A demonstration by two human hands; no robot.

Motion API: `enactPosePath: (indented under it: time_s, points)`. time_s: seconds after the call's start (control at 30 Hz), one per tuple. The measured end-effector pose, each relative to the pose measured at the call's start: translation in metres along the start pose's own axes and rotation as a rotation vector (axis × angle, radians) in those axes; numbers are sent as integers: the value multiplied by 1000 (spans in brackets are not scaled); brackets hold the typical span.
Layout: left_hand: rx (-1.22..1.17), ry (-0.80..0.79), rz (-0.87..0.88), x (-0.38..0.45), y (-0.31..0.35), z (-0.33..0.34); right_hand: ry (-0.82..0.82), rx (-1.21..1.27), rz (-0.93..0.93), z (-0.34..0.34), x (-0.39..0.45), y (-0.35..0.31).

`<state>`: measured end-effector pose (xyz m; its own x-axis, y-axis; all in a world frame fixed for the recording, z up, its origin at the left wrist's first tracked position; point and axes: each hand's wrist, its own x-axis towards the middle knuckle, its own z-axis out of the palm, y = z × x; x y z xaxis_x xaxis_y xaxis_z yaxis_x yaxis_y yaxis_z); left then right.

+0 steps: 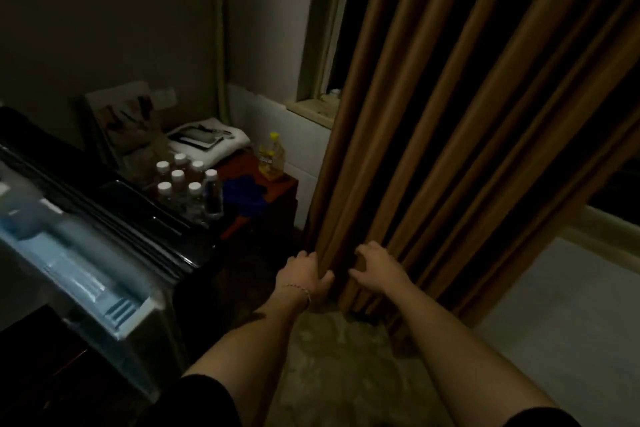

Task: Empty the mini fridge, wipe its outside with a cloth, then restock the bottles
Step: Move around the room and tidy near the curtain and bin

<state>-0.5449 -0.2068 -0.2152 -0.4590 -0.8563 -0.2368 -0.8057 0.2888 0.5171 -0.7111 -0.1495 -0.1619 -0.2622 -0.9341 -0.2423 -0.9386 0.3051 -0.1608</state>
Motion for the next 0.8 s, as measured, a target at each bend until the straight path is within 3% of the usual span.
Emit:
enactPosePath:
  time_s: [0.2,0.5,0.8]
  points:
    - [-121,225,-307,73,-16,-63,-58,-63,-288,-35,130,-21]
    - [-127,467,-645,104,-108,-126,-147,-99,-745,-45,254,-159]
    - [-125,550,-816,144,-200,-168,-199,-65,-936,-41,346,-278]
